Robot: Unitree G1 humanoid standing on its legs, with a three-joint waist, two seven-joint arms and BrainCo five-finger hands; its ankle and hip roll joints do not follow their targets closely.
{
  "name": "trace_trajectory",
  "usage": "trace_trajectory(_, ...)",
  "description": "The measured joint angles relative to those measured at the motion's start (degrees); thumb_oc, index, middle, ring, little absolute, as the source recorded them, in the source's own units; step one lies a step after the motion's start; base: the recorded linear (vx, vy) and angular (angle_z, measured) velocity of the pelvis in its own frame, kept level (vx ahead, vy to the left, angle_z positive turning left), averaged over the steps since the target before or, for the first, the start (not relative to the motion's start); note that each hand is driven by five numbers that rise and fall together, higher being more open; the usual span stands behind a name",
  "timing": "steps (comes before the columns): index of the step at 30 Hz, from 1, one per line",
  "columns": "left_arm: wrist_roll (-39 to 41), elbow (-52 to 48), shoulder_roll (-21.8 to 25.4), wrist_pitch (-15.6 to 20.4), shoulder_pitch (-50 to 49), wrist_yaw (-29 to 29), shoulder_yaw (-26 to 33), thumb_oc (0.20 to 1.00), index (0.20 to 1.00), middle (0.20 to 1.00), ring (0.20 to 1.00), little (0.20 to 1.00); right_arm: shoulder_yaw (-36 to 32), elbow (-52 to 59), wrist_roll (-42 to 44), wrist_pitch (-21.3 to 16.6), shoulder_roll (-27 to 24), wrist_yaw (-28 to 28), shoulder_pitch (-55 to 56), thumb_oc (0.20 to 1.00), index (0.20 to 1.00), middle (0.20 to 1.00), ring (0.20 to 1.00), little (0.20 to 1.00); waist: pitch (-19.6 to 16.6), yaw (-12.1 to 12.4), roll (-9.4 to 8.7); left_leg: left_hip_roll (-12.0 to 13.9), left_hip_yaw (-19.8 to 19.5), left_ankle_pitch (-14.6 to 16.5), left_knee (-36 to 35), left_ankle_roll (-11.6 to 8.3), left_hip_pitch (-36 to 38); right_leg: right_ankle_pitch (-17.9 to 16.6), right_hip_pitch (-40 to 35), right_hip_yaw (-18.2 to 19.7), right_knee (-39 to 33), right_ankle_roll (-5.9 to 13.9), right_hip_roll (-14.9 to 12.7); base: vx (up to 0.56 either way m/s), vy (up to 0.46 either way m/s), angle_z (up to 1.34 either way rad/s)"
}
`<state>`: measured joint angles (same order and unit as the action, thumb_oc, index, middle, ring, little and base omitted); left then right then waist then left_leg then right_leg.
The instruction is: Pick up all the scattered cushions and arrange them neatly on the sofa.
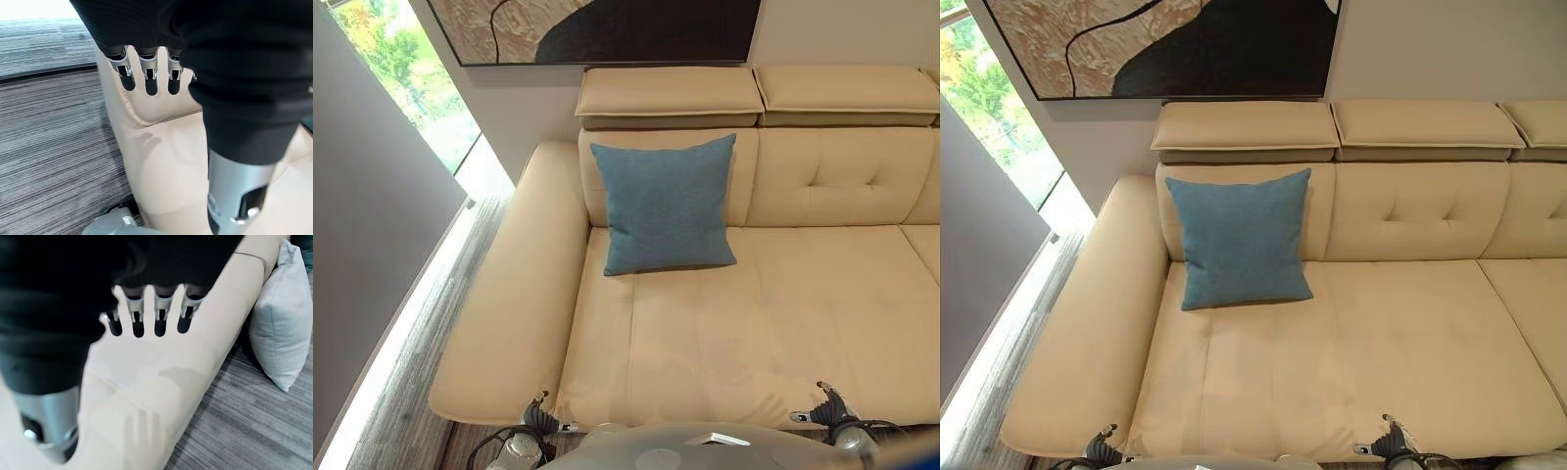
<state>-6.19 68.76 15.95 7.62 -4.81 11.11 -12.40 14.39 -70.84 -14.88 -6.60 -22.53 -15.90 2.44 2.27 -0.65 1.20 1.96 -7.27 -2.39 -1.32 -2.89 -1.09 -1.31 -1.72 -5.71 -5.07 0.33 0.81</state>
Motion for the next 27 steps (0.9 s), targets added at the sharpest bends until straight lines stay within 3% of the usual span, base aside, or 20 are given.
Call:
trace_trajectory(1,-0.02,0.04,-0.01,-0.03,1.88,-0.01,-0.02,1.0,1.0,1.0,1.0,1.0,0.0,-0.98,0.01,0.3,-0.09,0.02,-1.75,1.0,1.0,1.0,1.0,1.0,2.09,0.22,-0.02,-0.31,-0.25,0.0,3.86,-0.58,-2.99,-0.11,1.6,-0.14,0.5,-1.25,-0.15,-0.31,0.113,0.09)
trace_trajectory(2,-0.02,0.14,-0.08,-0.14,2.75,0.03,0.07,1.0,1.0,1.0,1.0,1.0,0.43,-1.15,0.01,0.68,0.04,0.04,-2.86,1.0,1.0,1.0,1.0,1.0,3.21,0.27,-1.23,-1.76,-1.31,0.31,6.64,-1.91,-4.86,-1.4,3.21,-0.01,0.77,-3.54,-1.12,-0.31,0.225,-0.41)
trace_trajectory(3,-0.01,0.27,-1.46,-0.97,3.93,-0.02,-0.64,1.0,1.0,1.0,1.0,1.0,2.26,-1.5,-0.02,0.76,-0.34,0.08,-5.1,1.0,1.0,1.0,1.0,1.0,4.35,0.24,-2.7,-7.2,-10.12,6.71,20.22,-1.69,-7.02,-4.0,4.27,2.18,0.84,-2.62,-3.11,-0.19,0.238,-0.76)
trace_trajectory(4,0.01,0.04,-2.93,-0.99,4.38,-0.03,-0.92,1.0,1.0,1.0,1.0,1.0,2.5,-0.88,-0.02,0.81,-0.73,0.08,-5.66,1.0,1.0,1.0,1.0,1.0,4.21,-0.31,-2.17,-9.18,-14.09,10.09,25.39,-1.93,-6.32,-4.88,4.67,3.95,0.94,-1.87,-2.93,-0.12,0.218,-0.86)
trace_trajectory(5,0.04,-0.02,-4.12,-0.81,4.8,-0.11,-0.93,1.0,1.0,1.0,1.0,1.0,2.19,-0.22,0.0,0.96,-0.59,0.05,-5.78,1.0,1.0,1.0,1.0,1.0,4.22,-1.52,-1.47,-8.44,-15.18,12.55,22.28,-1.28,-2.94,-5.22,5.37,4.9,1.28,-1.66,-2.52,-0.2,0.295,-0.47)
trace_trajectory(6,0.02,-0.29,-4.56,0.06,7.66,-0.56,-1.28,1.0,1.0,1.0,1.0,1.0,2.09,-0.15,0.0,1.54,-0.28,0.13,-5.75,1.0,1.0,1.0,1.0,1.0,4.36,-4.01,-1.29,-6.24,-11.98,12.66,12.2,-0.36,0.91,-5.32,7.3,5.08,1.64,-0.69,-2.63,-0.31,0.369,-0.41)
trace_trajectory(7,-0.01,-0.08,-3.58,0.0,10.32,-0.8,-2.81,1.0,1.0,1.0,1.0,1.0,1.25,-0.32,0.01,2.36,0.73,0.17,-5.59,1.0,1.0,1.0,1.0,1.0,4.83,-4.52,-1.93,-6.53,-9.45,10.51,6.63,4.41,2.11,-6.99,10.88,6.94,3.19,1.17,-3.34,-0.35,0.364,-0.63)
trace_trajectory(10,-0.07,-0.09,-2.37,-0.06,10.66,-0.82,-3.48,1.0,1.0,1.0,1.0,1.0,1.26,-0.15,0.04,2.75,3.03,0.22,-6.91,1.0,1.0,1.0,1.0,1.0,6.25,-4.2,-5.12,-10.0,-3.82,7.65,5.36,6.47,1.38,-8.06,14.28,10.91,2.28,2.96,-6.19,-0.21,0.127,-0.93)
trace_trajectory(12,-0.06,0.0,-2.66,-0.15,10.32,-0.85,-3.43,1.0,1.0,1.0,1.0,1.0,1.21,0.2,0.06,2.88,3.78,0.26,-6.86,1.0,1.0,1.0,1.0,1.0,6.99,-4.5,-4.1,-10.15,-1.55,8.11,5.97,8.27,-0.89,-7.14,16.05,10.48,3.64,5.76,-6.85,-0.28,0.075,-0.67)
trace_trajectory(14,-0.04,-0.42,-2.2,-0.07,10.24,-0.85,-3.44,1.0,1.0,1.0,1.0,1.0,1.51,-1.47,0.06,3.35,4.68,0.48,-6.08,1.0,1.0,1.0,1.0,1.0,7.6,-3.55,-3.17,-9.6,0.6,5.39,5.99,9.6,-2.7,-4.52,18.05,6.53,9.08,7.81,-6.83,-0.25,0.097,-0.39)
trace_trajectory(15,-0.04,-0.24,-1.73,-0.27,10.41,-0.87,-3.39,1.0,1.0,1.0,1.0,1.0,1.83,-2.49,0.06,3.35,4.68,0.51,-6.23,1.0,1.0,1.0,1.0,1.0,8.01,-2.17,-2.7,-9.25,1.98,4.13,5.41,10.12,-3.48,-1.04,19.24,4.27,15.94,7.22,-6.8,-0.17,0.08,-0.41)
trace_trajectory(18,-0.03,0.08,-1.29,-0.84,9.07,-1.01,-3.27,1.0,1.0,1.0,1.0,1.0,1.78,-3.02,0.09,3.56,4.2,0.52,-5.83,1.0,1.0,1.0,1.0,1.0,8.32,-1.04,-1.42,-8.6,2.46,2.48,4.09,10.57,-2.69,7.95,13.97,3.16,23.39,6.51,-6.7,-0.13,0.038,-0.29)
trace_trajectory(20,-0.02,0.05,-0.66,-1.19,6.94,-1.24,-2.68,1.0,1.0,1.0,1.0,1.0,1.93,-3.02,0.12,3.02,4.61,0.56,-7.44,1.0,1.0,1.0,1.0,1.0,7.43,2.61,-1.13,-5.84,7.23,1.35,2.8,10.17,-2.66,12.33,8.67,-0.62,28.95,6.67,-7.3,-0.21,-0.128,-0.86)
trace_trajectory(21,-0.02,0.05,-0.66,-1.19,6.94,-1.24,-2.68,1.0,1.0,1.0,1.0,1.0,1.93,-3.02,0.12,3.02,4.61,0.56,-7.44,1.0,1.0,1.0,1.0,1.0,7.43,2.61,-1.13,-5.84,7.23,1.35,2.8,10.17,-2.66,12.33,8.67,-0.62,28.95,6.67,-7.3,-0.22,-0.229,-1.77)
trace_trajectory(22,-0.02,-0.01,0.68,-1.3,3.03,-1.3,-1.74,1.0,1.0,1.0,1.0,1.0,2.76,-0.62,0.15,2.63,5.88,0.5,-8.06,1.0,1.0,1.0,1.0,1.0,3.35,5.8,-3.53,-4.04,11.74,0.49,0.19,6.57,-4.28,13.22,3.33,-5.08,18.8,6.36,-7.68,-0.11,-0.154,-1.33)
trace_trajectory(23,-0.02,0.07,1.62,-1.76,2.87,-1.32,-1.53,1.0,1.0,1.0,1.0,1.0,2.64,-0.08,0.25,2.42,6.55,0.49,-8.2,1.0,1.0,1.0,1.0,1.0,3.05,5.24,-5.68,-4.63,12.04,-0.83,0.45,5.68,-5.16,13.42,0.58,-4.87,11.77,4.94,-7.35,-0.12,-0.161,-1.11)
trace_trajectory(24,0.01,0.09,0.73,-2.09,3.1,-1.3,-1.09,1.0,1.0,1.0,1.0,1.0,2.16,0.07,0.61,2.45,6.13,0.46,-7.63,1.0,1.0,1.0,1.0,1.0,3.42,4.2,-4.58,-3.08,9.91,-1.95,0.55,3.89,-5.25,11.31,-1.65,-3.76,7.25,3.96,-4.46,-0.09,-0.089,0.16)
trace_trajectory(25,0.0,0.03,0.68,-1.86,3.4,-1.27,-1.11,1.0,1.0,1.0,1.0,1.0,1.92,0.08,0.87,2.46,6.11,0.34,-6.96,1.0,1.0,1.0,1.0,1.0,3.14,4.27,-4.7,-2.27,9.6,-2.27,0.93,2.74,-5.67,10.77,-1.94,-0.73,6.42,2.55,-2.54,-0.1,-0.064,0.34)
trace_trajectory(27,0.03,-0.03,0.05,-1.89,5.12,-1.26,-1.7,1.0,1.0,1.0,1.0,1.0,1.69,-0.54,2.39,2.5,5.87,0.01,-4.72,1.0,1.0,1.0,1.0,1.0,3.2,3.79,-4.47,-0.92,7.76,-3.64,1.15,0.47,-6.16,9.74,-1.74,-1.14,6.34,-1.04,-0.8,-0.14,-0.025,0.15)
